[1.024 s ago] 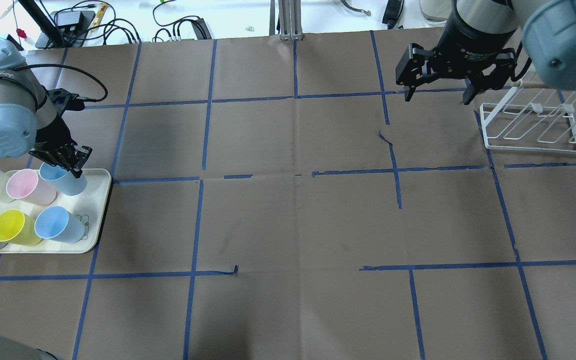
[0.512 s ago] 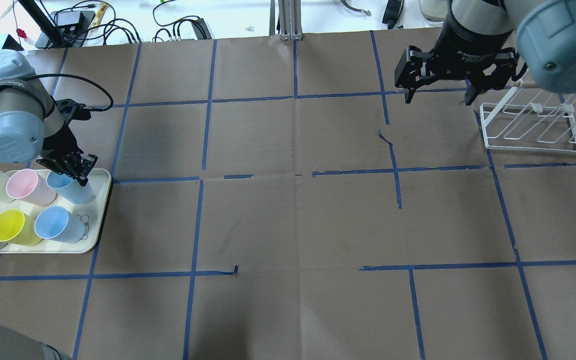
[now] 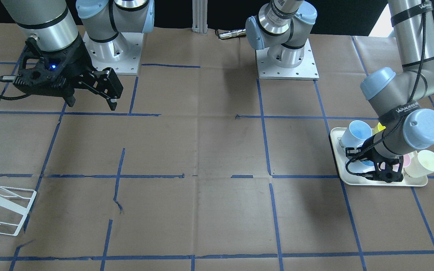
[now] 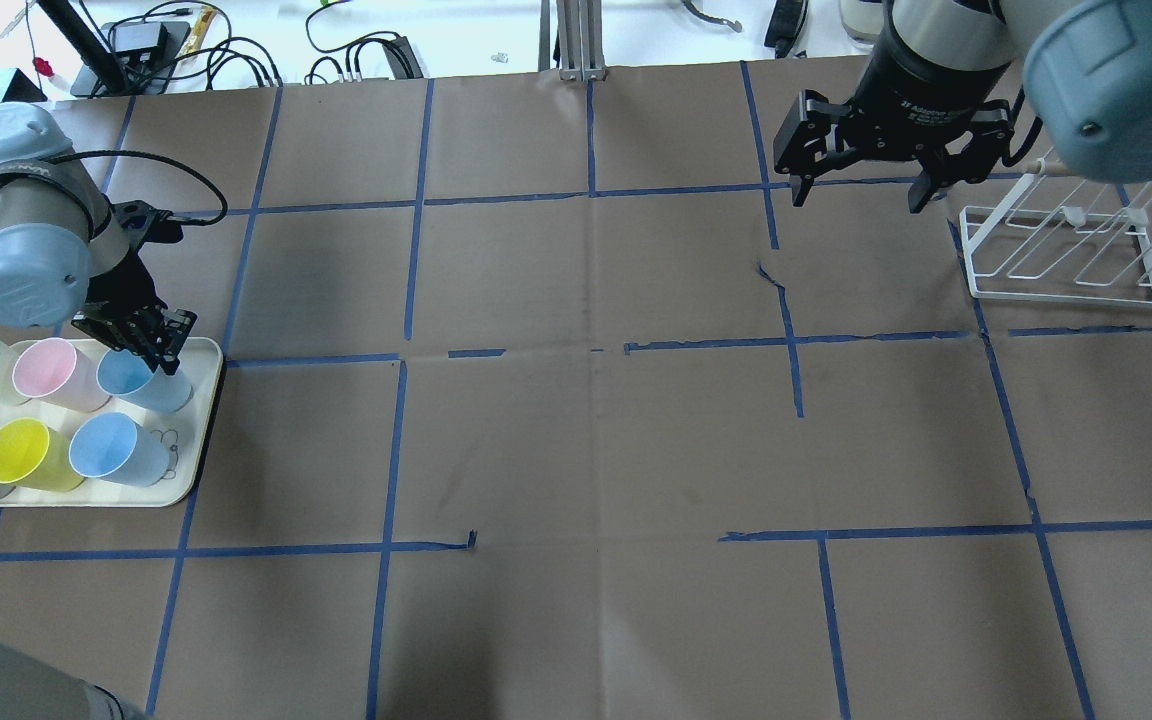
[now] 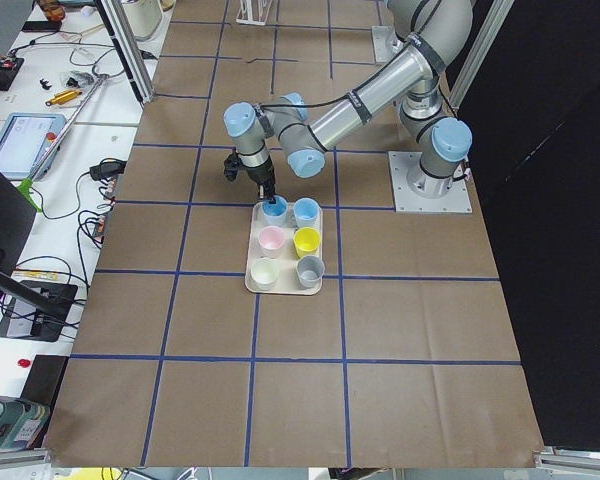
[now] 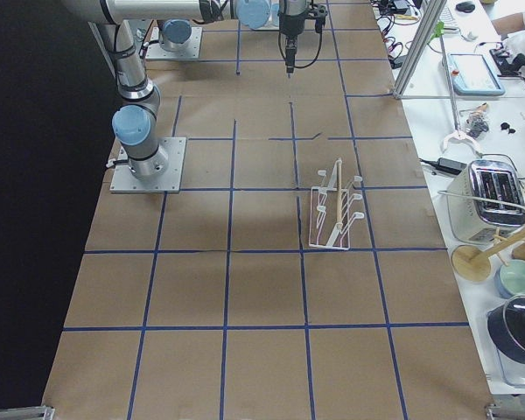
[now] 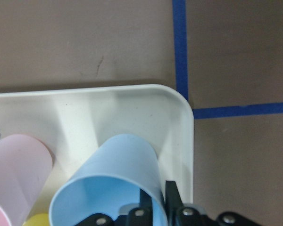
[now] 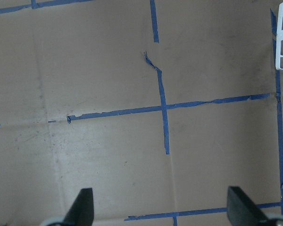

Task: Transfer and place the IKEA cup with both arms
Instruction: 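Lower the cup onto the white tray with the left gripper, then open the left gripper to release the cup on the tray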

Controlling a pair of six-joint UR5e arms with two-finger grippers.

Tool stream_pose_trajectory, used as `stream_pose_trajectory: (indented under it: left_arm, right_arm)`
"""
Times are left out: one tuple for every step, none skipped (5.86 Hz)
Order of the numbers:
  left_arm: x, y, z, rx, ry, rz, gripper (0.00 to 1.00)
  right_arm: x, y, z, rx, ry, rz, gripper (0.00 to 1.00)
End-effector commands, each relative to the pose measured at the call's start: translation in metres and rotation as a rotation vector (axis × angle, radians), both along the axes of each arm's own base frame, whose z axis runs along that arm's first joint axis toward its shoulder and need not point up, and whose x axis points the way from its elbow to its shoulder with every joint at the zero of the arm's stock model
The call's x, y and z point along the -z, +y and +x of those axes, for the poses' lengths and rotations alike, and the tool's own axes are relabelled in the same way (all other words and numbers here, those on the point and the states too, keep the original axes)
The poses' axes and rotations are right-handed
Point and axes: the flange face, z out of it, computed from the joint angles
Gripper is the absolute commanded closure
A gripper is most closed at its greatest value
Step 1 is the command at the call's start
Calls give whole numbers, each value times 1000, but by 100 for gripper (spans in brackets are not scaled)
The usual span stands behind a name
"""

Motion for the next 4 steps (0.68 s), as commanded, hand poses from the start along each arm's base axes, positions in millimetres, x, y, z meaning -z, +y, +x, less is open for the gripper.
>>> stream_pose_trajectory:
  left_arm:
    - [-12,-6,2,3,-9,-15,2]
    - [-34,-6,-10,21,-14,-28,2]
    - [-64,-2,-20,27,-3,-4,2]
    - [-102,1,-54,55,10,6,2]
  right_arm:
    - [0,-1,-1,0,7,-2,0]
    - [-2,0,-2,0,11,-5,0]
    - [-4,2,-4,2,34,-12,0]
    - [-3,2,-4,0,39,-11,0]
